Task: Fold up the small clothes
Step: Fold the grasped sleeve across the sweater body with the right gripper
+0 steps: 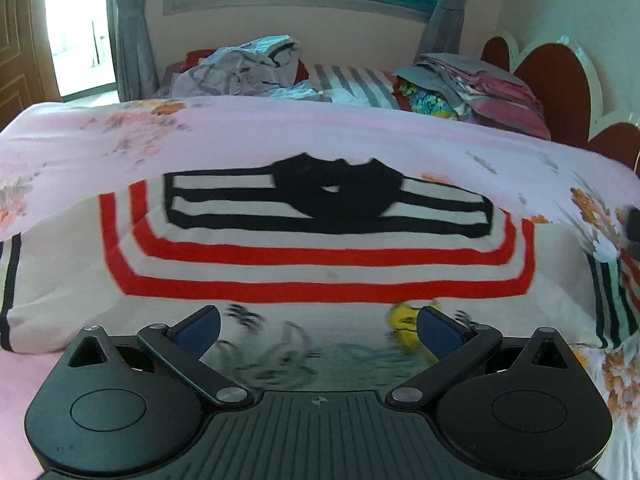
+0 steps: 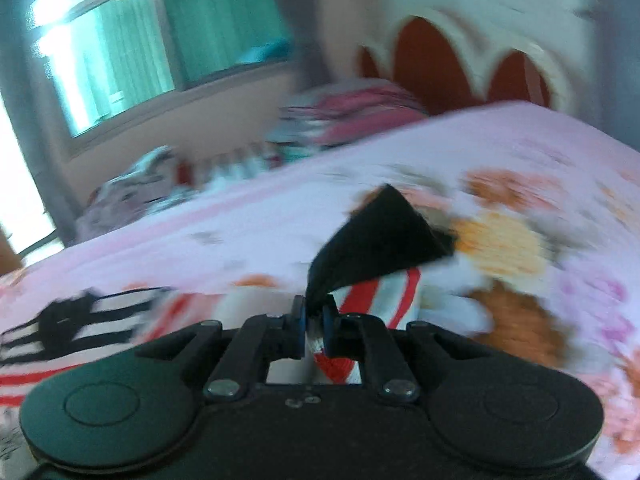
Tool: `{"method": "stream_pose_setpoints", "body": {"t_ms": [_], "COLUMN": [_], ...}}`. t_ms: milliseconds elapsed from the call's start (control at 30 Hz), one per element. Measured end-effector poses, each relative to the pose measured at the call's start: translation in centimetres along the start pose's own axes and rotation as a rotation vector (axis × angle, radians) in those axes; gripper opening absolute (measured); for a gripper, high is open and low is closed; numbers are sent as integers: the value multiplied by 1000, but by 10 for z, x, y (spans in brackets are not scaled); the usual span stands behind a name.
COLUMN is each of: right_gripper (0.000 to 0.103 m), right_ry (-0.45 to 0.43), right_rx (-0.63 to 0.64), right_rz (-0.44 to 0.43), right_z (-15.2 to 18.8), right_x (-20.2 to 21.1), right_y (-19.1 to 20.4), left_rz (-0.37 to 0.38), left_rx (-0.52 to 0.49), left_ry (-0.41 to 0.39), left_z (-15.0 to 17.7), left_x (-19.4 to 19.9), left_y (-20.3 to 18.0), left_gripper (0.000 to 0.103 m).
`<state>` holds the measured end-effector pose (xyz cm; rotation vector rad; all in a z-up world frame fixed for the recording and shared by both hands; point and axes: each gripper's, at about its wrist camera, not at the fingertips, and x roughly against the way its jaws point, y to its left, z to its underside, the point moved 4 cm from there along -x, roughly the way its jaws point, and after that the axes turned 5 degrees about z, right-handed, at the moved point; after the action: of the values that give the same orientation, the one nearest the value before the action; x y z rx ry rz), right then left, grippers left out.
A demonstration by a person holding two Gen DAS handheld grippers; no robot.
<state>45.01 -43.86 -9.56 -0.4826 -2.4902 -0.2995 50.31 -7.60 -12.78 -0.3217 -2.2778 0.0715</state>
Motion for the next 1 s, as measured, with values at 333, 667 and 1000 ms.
{"method": "stream_pose_setpoints", "body": {"t_ms": [333, 667, 1000], "right_gripper": [8, 37, 35], "right_ry": [131, 186, 41], "right_rx": [300, 365, 110], "right_rz": [-249, -328, -92], "right_z": [54, 96, 39], "right_x": [-17, -9, 23], "right_y": [204, 251, 122], "left_rz": [-32, 63, 202], "left_rx": [68, 79, 34], "left_ry": [-17, -22, 11], "left_z": [4, 13, -11], "left_x": [16, 7, -74], "left_y": [99, 107, 52], "left_gripper": [103, 103, 103]}}
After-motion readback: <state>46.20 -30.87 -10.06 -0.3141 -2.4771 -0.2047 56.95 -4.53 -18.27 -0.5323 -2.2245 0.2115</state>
